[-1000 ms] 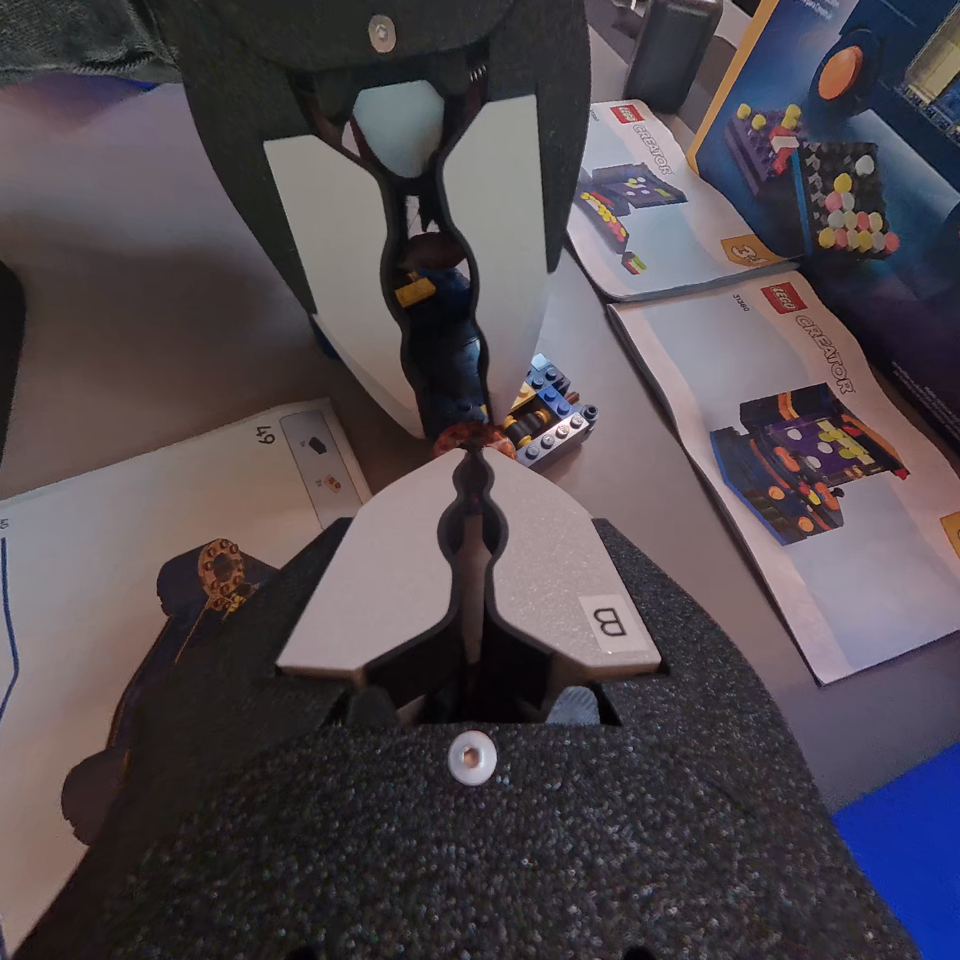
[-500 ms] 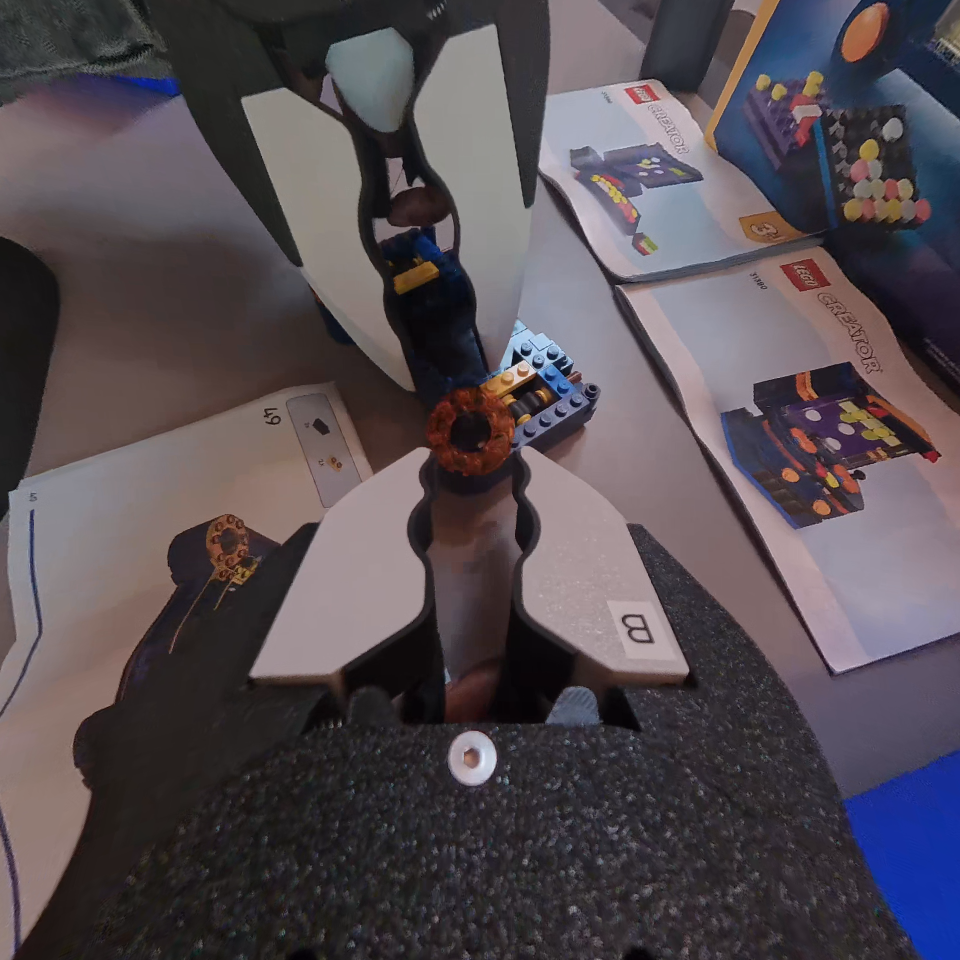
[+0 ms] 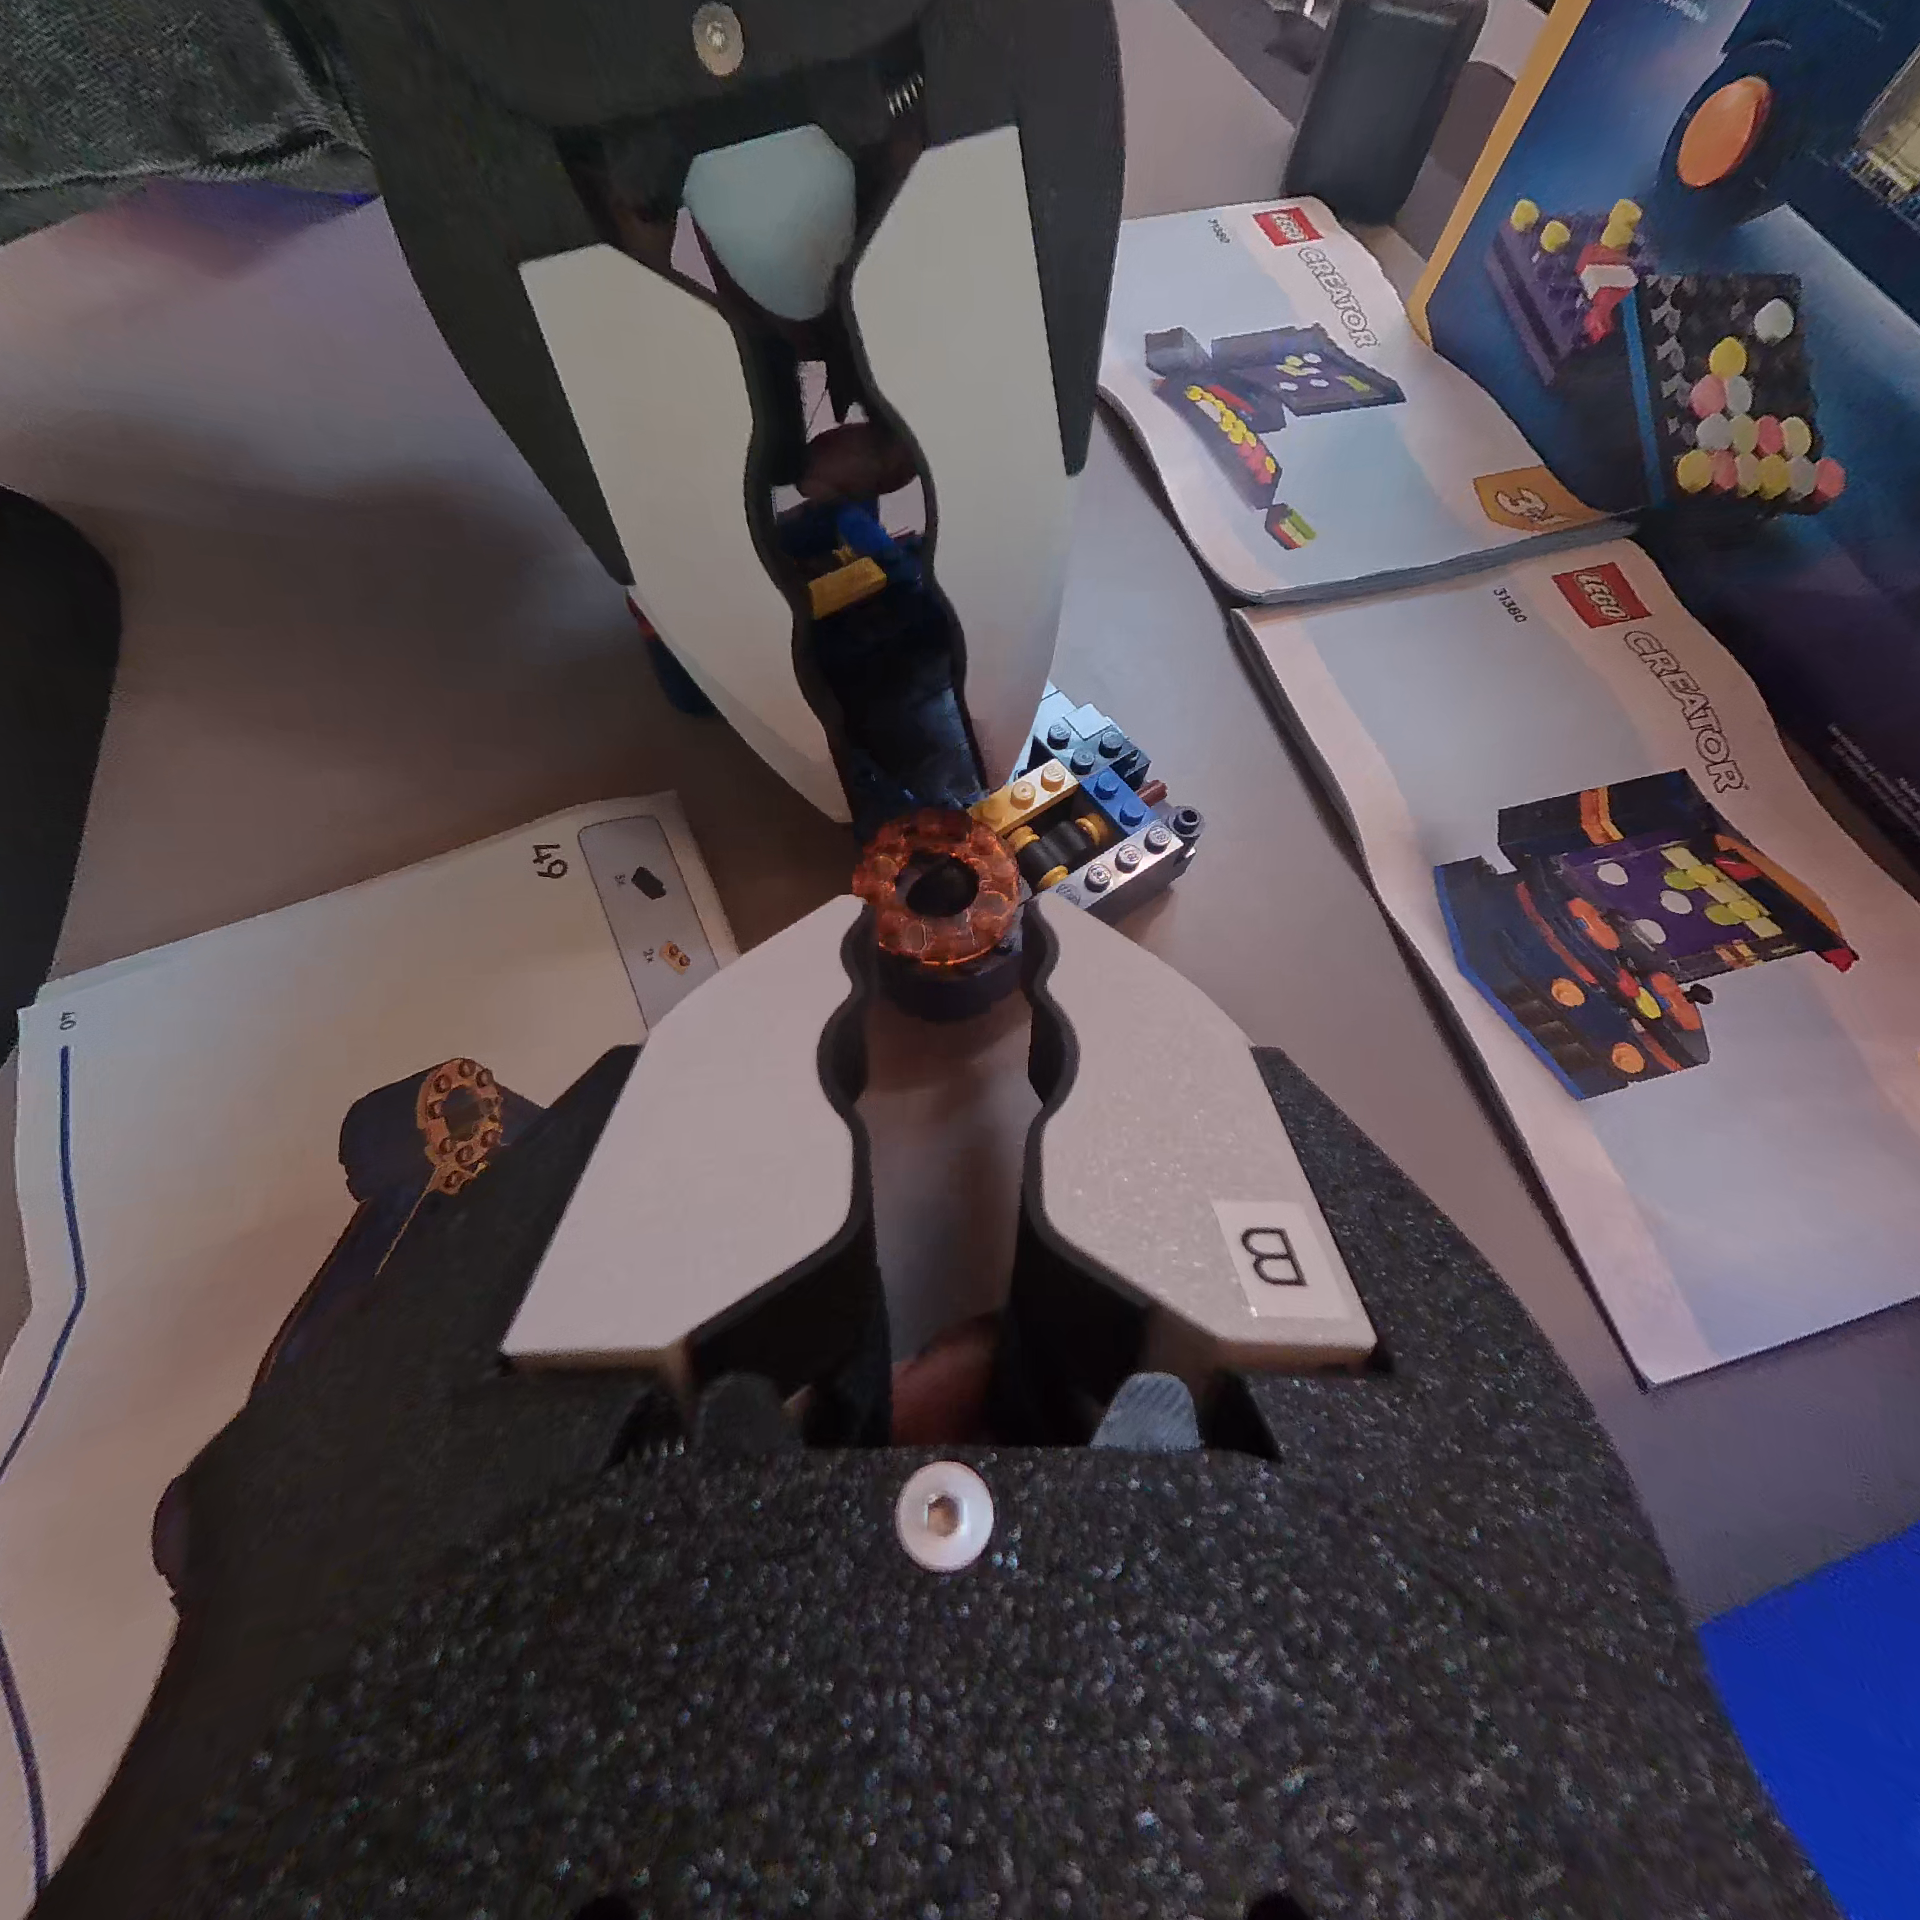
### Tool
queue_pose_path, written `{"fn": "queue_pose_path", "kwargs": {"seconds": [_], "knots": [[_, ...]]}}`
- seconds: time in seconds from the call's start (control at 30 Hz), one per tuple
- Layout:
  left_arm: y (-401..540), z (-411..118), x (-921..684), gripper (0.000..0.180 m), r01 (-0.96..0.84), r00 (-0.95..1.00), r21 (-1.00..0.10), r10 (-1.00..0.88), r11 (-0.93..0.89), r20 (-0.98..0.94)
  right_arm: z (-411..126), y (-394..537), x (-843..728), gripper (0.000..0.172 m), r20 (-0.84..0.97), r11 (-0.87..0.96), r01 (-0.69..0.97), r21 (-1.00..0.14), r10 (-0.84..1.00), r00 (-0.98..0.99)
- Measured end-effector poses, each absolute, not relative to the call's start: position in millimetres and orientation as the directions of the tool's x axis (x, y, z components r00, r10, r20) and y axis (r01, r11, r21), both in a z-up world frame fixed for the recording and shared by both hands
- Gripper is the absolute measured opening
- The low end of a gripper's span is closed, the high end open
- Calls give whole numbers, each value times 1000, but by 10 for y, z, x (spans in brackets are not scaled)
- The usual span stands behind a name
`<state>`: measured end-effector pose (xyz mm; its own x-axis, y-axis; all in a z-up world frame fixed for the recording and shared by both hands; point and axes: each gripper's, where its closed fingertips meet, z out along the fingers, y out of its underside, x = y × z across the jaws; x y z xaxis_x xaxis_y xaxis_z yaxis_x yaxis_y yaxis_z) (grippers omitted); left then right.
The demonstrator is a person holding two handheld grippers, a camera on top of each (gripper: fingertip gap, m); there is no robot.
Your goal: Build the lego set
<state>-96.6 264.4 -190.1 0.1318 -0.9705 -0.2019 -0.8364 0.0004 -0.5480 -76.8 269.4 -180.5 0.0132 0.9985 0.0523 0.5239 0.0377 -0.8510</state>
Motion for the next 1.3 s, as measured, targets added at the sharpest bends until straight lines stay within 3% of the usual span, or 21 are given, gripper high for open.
{"fn": "queue_pose_path", "kwargs": {"seconds": [0.2,0.97,1.3], "knots": [[2673,-1773,-917,23,-803,145,-596,-961,25,-236,-1761,2707,-756,26,66,48,508,-860,998,17],[2666,-1761,-871,16,-790,146,-612,-963,26,-229,-1801,2692,-765,25,59,47,505,-862,998,7],[2708,-1832,-804,7,-799,140,-601,-965,21,-220,-1795,2718,-789,14,52,33,497,-867,998,25]]}}
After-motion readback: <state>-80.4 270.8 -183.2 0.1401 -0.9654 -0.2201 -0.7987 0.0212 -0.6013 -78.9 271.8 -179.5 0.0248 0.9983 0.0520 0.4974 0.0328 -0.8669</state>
